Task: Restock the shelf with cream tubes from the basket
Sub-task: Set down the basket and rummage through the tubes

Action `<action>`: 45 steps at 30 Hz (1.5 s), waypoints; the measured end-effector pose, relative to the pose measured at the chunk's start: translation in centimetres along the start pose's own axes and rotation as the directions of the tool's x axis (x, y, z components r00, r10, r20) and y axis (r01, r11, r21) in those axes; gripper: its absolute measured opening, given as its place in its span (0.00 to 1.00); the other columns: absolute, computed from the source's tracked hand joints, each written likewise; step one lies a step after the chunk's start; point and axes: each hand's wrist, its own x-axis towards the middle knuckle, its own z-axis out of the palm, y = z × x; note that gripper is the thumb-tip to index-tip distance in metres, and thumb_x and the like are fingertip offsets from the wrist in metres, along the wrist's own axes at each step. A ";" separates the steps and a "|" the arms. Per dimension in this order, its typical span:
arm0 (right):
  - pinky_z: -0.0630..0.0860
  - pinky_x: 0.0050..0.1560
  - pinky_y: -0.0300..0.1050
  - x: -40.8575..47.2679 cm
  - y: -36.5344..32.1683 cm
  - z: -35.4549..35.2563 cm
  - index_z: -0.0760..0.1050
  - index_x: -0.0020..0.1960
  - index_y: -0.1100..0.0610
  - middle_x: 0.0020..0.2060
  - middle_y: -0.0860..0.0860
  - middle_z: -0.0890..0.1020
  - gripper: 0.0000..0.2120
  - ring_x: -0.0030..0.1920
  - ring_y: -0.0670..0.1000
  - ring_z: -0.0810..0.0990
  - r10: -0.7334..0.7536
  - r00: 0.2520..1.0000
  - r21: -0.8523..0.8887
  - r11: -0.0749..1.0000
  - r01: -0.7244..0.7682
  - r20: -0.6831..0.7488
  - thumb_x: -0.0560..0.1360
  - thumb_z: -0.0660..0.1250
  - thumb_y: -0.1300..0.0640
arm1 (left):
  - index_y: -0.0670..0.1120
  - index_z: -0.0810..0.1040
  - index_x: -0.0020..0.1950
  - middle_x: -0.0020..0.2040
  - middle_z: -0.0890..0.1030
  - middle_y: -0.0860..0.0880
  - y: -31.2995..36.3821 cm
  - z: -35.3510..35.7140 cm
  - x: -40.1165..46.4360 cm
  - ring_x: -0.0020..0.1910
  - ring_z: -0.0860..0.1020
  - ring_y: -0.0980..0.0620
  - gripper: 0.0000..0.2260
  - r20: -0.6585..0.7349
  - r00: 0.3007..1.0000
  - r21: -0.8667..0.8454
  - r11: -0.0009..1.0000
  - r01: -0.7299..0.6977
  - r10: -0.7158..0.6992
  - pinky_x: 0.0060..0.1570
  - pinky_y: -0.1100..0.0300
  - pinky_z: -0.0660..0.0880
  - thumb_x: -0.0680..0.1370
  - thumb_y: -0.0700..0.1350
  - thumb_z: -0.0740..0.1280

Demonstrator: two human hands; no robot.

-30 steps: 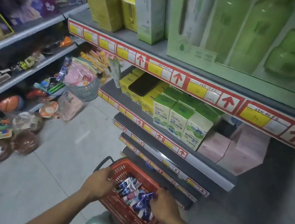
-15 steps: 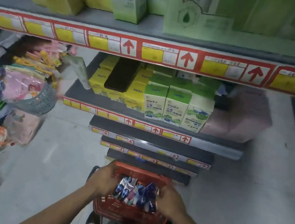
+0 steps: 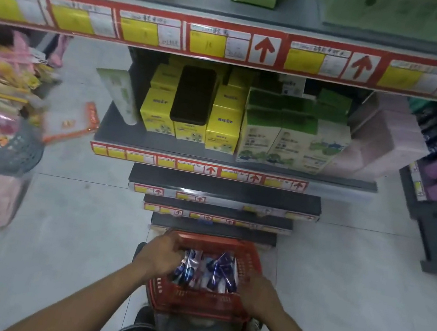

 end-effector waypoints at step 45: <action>0.77 0.53 0.47 32.1 13.7 24.9 0.80 0.58 0.58 0.57 0.62 0.84 0.15 0.58 0.62 0.83 -0.184 0.974 -0.253 0.957 0.145 -0.135 0.78 0.66 0.49 | 0.51 0.82 0.41 0.45 0.86 0.51 -26.0 30.6 27.9 0.47 0.84 0.49 0.09 -0.212 0.977 -0.024 1.000 0.000 -0.005 0.52 0.57 0.79 0.78 0.43 0.65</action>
